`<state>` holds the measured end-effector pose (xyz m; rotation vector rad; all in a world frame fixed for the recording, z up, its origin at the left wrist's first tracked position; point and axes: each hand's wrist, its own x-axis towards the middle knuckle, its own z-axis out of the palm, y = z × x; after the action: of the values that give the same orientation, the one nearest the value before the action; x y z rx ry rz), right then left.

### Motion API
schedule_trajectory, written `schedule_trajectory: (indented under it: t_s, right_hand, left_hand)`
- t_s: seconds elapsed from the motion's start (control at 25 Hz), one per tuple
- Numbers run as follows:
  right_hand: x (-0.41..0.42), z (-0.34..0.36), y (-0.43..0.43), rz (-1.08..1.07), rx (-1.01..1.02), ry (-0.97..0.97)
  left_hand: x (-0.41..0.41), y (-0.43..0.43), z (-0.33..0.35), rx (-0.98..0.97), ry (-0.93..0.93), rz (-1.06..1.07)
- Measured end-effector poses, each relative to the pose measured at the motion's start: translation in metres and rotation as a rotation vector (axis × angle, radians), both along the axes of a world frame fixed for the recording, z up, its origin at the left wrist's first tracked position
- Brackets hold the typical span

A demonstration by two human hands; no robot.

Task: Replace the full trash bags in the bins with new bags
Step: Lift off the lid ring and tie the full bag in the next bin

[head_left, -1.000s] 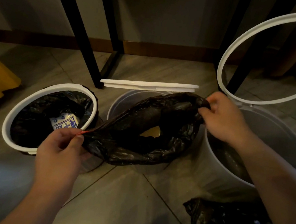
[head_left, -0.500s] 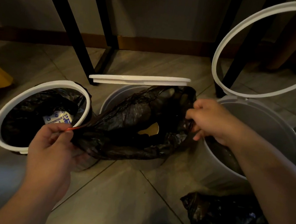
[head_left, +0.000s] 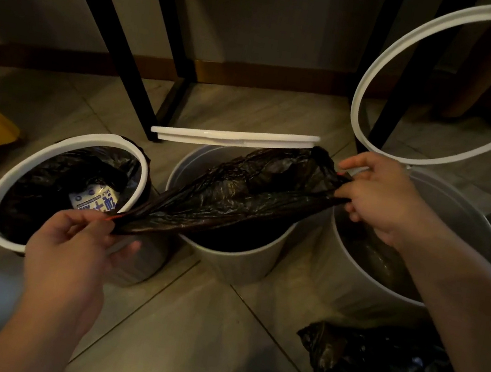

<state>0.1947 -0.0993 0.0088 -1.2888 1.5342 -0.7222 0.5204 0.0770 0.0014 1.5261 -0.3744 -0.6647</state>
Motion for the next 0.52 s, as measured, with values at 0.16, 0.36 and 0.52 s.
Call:
schedule_trajectory:
  t_s: [0.16, 0.36, 0.52]
  right_hand:
    - [0.0, -0.004, 0.0, 0.117, 0.02, 0.054]
    - [-0.014, -0.005, -0.013, 0.156, -0.029, 0.209]
    - [-0.007, -0.02, -0.023, 0.055, -0.031, 0.133]
  left_hand:
    - [0.001, 0.001, 0.002, 0.053, -0.044, -0.014]
    - [0.003, -0.001, 0.011, -0.026, -0.035, -0.032]
    - [0.0, -0.003, 0.029, -0.073, -0.109, -0.172]
